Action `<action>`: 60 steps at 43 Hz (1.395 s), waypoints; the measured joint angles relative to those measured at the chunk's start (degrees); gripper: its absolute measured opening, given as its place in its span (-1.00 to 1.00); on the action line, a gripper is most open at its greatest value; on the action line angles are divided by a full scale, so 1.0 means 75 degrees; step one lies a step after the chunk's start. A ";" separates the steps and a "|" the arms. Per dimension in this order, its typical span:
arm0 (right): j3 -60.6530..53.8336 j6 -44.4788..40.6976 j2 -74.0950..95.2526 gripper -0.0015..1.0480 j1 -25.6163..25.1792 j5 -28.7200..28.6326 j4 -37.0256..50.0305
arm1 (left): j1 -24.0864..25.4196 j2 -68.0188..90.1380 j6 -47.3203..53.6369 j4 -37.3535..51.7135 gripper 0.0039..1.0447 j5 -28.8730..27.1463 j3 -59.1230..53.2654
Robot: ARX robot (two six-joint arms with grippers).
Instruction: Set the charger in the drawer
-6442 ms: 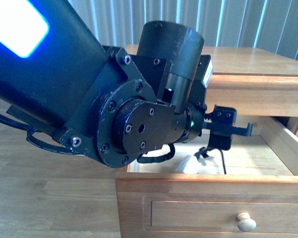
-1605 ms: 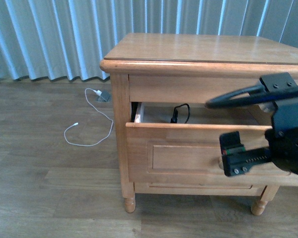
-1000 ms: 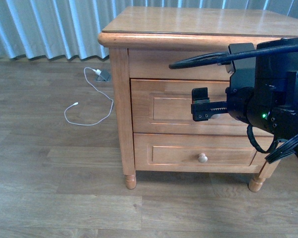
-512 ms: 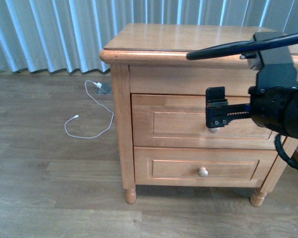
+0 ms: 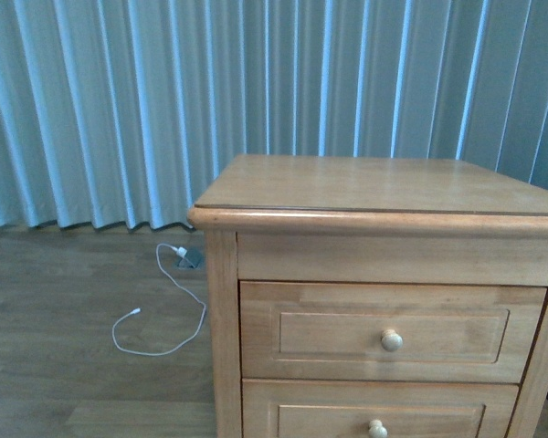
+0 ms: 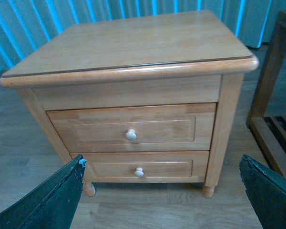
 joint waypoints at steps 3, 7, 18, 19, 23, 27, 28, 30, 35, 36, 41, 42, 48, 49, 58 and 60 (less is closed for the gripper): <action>-0.0099 0.0114 -0.0702 0.84 -0.0189 0.0000 -0.0393 | 0.0000 0.0000 -0.0003 0.0000 0.89 0.0000 0.0000; -0.0105 0.0195 -0.1014 0.84 -0.0242 -0.0035 -0.0434 | 0.0000 0.0000 0.0000 0.0000 0.89 0.0003 0.0000; -0.1040 -0.0714 -0.1614 0.07 -0.0912 -0.0248 0.0460 | 0.0000 0.0000 0.0000 0.0000 0.89 0.0000 0.0000; -0.1107 -0.0734 -0.1658 0.00 -0.0912 -0.0254 0.0466 | 0.0000 0.0000 0.0000 0.0000 0.89 0.0003 0.0000; -0.1384 -0.0804 -0.1862 -0.34 -0.0915 -0.0268 0.0472 | 0.0000 0.0000 -0.0003 0.0000 0.89 -0.0003 0.0000; -0.1620 -0.0833 -0.2148 -0.74 -0.0924 -0.0268 0.0472 | 0.0000 0.0000 0.0000 0.0000 0.89 0.0000 0.0000; -0.1655 -0.0839 -0.2194 -0.81 -0.0924 -0.0268 0.0472 | 0.0000 0.0000 0.0000 0.0000 0.89 0.0000 0.0000; -0.1754 -0.0874 -0.2320 -0.98 -0.0924 -0.0268 0.0463 | 0.0000 0.0000 0.0000 0.0000 0.89 0.0000 0.0000; -0.1961 -0.0868 -0.2605 -0.96 -0.0927 -0.0268 0.0373 | 0.0000 0.0000 -0.0003 0.0000 0.89 0.0000 0.0000; -0.1990 -0.0868 -0.2661 -0.96 -0.0927 -0.0271 0.0350 | 0.0000 0.0000 0.0000 0.0000 0.89 0.0000 0.0000; -0.2101 -0.0868 -0.2891 -0.96 -0.0924 -0.0271 0.0251 | 0.0000 0.0000 0.0000 0.0000 0.89 0.0000 0.0000; -0.2127 -0.0868 -0.2940 -0.96 -0.0927 -0.0271 0.0224 | 0.0000 0.0000 0.0000 0.0000 0.89 0.0000 0.0000; -0.2264 -0.0871 -0.3955 -0.96 -0.0927 -0.0280 -0.0871 | 0.0000 0.0000 0.0000 0.0000 0.89 -0.0009 0.0000; -0.2276 -0.0871 -0.4124 -0.96 -0.0927 -0.0274 -0.0903 | 0.0000 0.0000 0.0000 0.0000 0.89 -0.0003 0.0000; -0.2521 -0.0871 -0.4456 -0.96 -0.0927 -0.0274 -0.0909 | 0.0000 0.0000 0.0000 0.0000 0.89 0.0000 0.0000; -0.2521 -0.0871 -0.4468 -0.96 -0.0927 -0.0274 -0.0909 | 0.0000 0.0000 0.0000 0.0000 0.89 0.0000 0.0000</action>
